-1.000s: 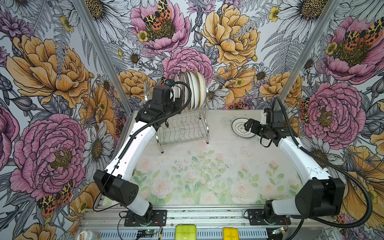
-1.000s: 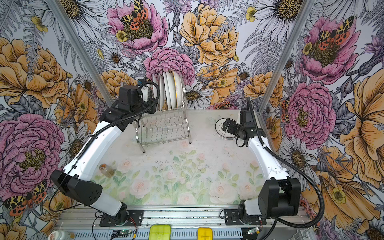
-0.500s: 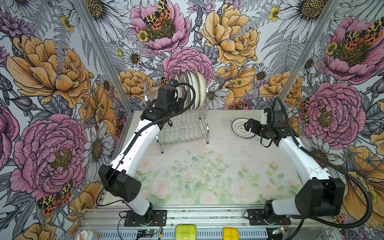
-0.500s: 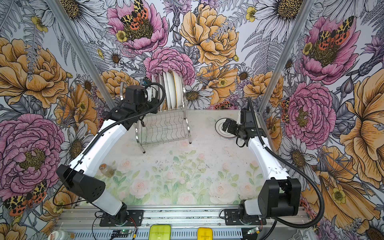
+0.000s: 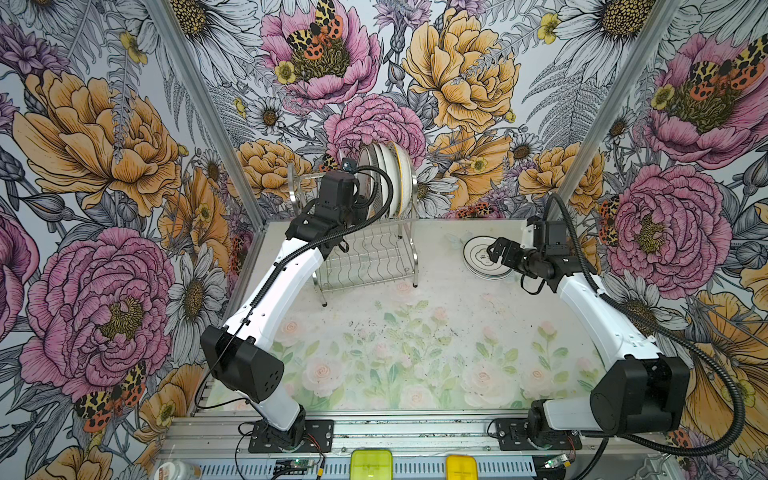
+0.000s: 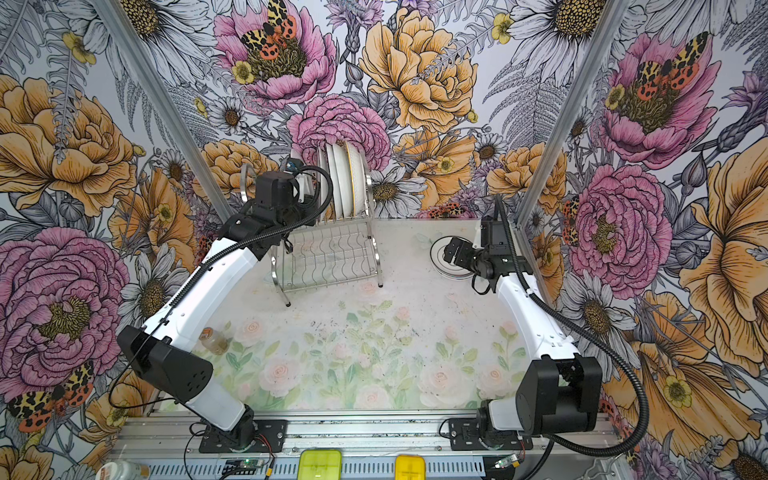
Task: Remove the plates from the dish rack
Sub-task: 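Move the left gripper to the front red-printed plate in the rack, then close the left gripper on the rim of the front red-printed plate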
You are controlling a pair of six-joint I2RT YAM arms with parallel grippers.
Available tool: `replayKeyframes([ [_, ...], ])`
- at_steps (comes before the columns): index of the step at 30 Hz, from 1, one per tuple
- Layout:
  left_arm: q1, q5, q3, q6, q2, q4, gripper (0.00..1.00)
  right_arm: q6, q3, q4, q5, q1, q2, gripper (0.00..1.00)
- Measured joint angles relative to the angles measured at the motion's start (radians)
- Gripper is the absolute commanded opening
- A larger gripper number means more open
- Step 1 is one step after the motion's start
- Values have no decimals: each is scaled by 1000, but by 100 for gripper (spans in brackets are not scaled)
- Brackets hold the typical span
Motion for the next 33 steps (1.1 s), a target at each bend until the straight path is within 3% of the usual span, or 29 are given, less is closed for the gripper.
replayKeyframes([
  [21,-39,0,0,5,11,8,5,-5,0,0,-23,-6,0,99],
  [33,-57,-31,0,31,13,16,0,-5,0,0,-29,-16,0,99],
])
